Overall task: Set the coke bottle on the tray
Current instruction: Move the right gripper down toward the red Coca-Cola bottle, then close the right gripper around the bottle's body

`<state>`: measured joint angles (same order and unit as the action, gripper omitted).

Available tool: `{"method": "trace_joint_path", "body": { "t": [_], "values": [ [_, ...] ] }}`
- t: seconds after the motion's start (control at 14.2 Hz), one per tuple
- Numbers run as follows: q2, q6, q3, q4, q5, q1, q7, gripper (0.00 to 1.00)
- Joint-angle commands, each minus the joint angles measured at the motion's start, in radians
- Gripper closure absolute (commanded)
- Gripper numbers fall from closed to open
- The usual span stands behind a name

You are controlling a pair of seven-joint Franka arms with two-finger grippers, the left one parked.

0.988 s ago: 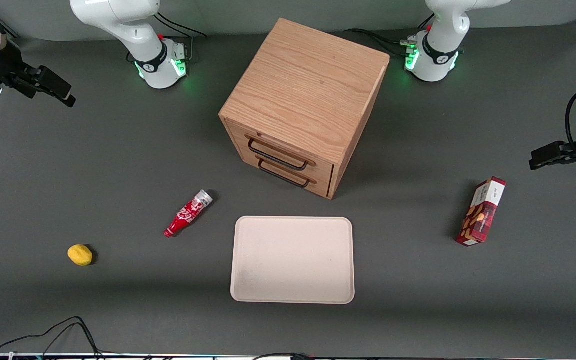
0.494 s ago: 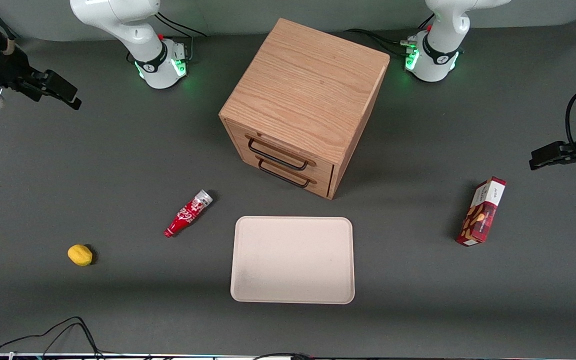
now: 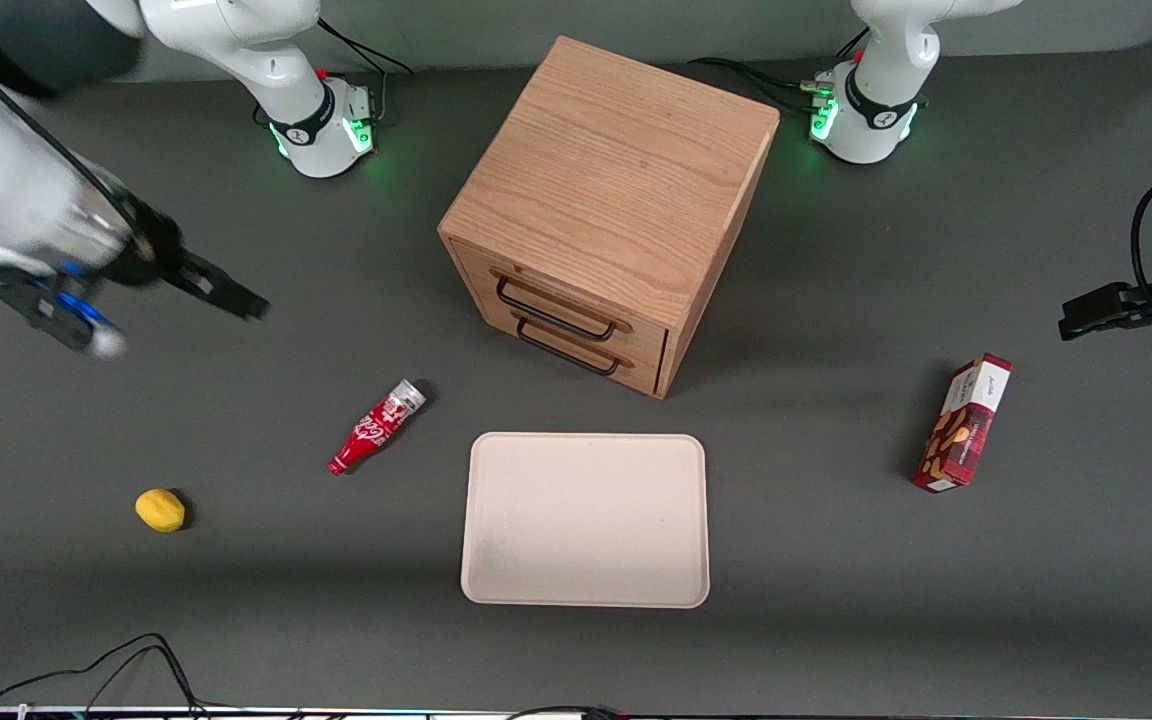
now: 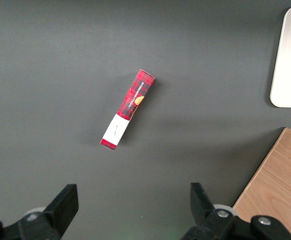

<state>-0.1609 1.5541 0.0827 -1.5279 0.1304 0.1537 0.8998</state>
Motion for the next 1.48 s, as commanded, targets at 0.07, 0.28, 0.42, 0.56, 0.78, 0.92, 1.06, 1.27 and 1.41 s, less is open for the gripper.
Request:
{"method": "trace_joint_path", "body": {
  "t": [0.07,0.28,0.42,0.56,0.78,0.92,1.06,1.27,1.41],
  "values": [
    [-0.207,0.136,0.028,-0.010,0.000,0.007,0.200,0.00],
    [-0.296,0.387,0.029,-0.162,-0.081,0.013,0.278,0.00],
    [-0.319,0.594,0.029,-0.289,-0.104,0.017,0.301,0.00],
    [-0.342,0.717,0.031,-0.363,-0.153,0.021,0.324,0.00],
    [-0.365,0.802,0.031,-0.408,-0.205,0.027,0.356,0.00],
    [-0.374,0.828,0.031,-0.414,-0.207,0.027,0.358,0.01],
    [-0.388,0.843,0.031,-0.414,-0.219,0.027,0.358,0.26],
    [-0.400,0.862,0.031,-0.416,-0.230,0.027,0.358,0.34],
    [-0.405,0.862,0.032,-0.408,-0.236,0.027,0.350,1.00]
  ]
}}
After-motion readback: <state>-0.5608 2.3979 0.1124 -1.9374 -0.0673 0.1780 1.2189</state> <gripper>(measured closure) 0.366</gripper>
